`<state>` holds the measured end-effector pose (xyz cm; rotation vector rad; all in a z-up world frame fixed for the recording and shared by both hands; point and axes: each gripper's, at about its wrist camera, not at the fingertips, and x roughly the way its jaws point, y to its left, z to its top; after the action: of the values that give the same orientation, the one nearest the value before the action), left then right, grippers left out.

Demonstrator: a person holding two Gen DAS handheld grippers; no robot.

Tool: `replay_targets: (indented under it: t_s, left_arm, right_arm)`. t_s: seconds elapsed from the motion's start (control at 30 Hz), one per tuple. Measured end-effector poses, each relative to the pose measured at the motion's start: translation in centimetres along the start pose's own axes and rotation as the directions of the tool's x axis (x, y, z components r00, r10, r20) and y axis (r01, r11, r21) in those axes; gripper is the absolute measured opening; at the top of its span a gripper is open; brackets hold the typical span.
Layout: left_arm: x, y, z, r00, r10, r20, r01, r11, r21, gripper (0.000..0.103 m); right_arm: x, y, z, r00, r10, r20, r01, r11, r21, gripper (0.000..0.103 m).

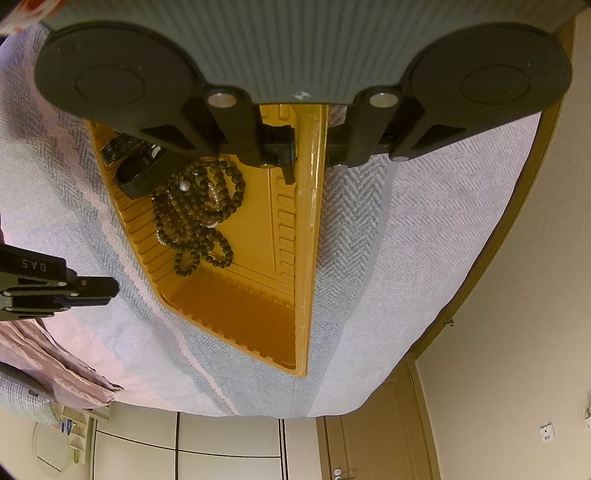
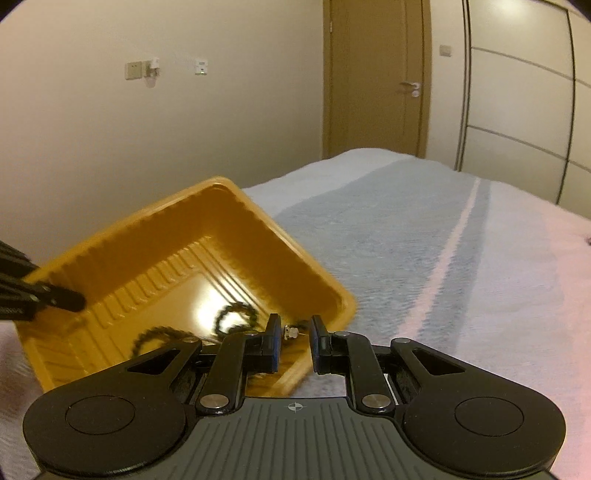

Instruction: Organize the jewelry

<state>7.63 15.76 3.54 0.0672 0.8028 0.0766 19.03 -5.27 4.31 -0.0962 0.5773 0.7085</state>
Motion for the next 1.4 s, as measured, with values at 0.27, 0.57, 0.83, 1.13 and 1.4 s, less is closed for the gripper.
replay_targets:
  t_s: [0.27, 0.57, 0.83, 1.13, 1.4]
  left_arm:
    - [0.4, 0.5, -0.2, 1.000, -0.019, 0.001, 0.019, 1.000, -0.018, 0.007]
    - [1.0, 1.2, -0.5, 0.999, -0.043, -0.003, 0.043, 0.998, -0.037, 0.007]
    - [1.5, 2.2, -0.8, 0.997, -0.078, -0.001, 0.078, 0.994, -0.077, 0.010]
    - [1.0, 2.9, -0.9, 0.995, -0.091, 0.036, 0.095, 0.988, -0.125, 0.025]
    - [-1.1, 3.5, -0.9, 0.996, -0.062, 0.071, 0.072, 0.985, -0.155, 0.039]
  right_arm:
    - [2.1, 2.2, 1.2, 0.997, 0.070, -0.026, -0.070, 0.998, -0.006, 0.016]
    - [4.2, 3.0, 1.0, 0.991, 0.101, -0.084, -0.101, 0.995, 0.008, 0.016]
    - [3.2, 0.8, 1.2, 0.995, 0.094, -0.037, -0.087, 0.983, 0.162, 0.066]
    - [0.7, -0.2, -0.5, 0.998, 0.020, -0.058, -0.008, 0.978, 0.211, 0.066]
    - [-1.7, 0.1, -1.8, 0.995, -0.020, -0.094, 0.045, 0.961, 0.272, 0.066]
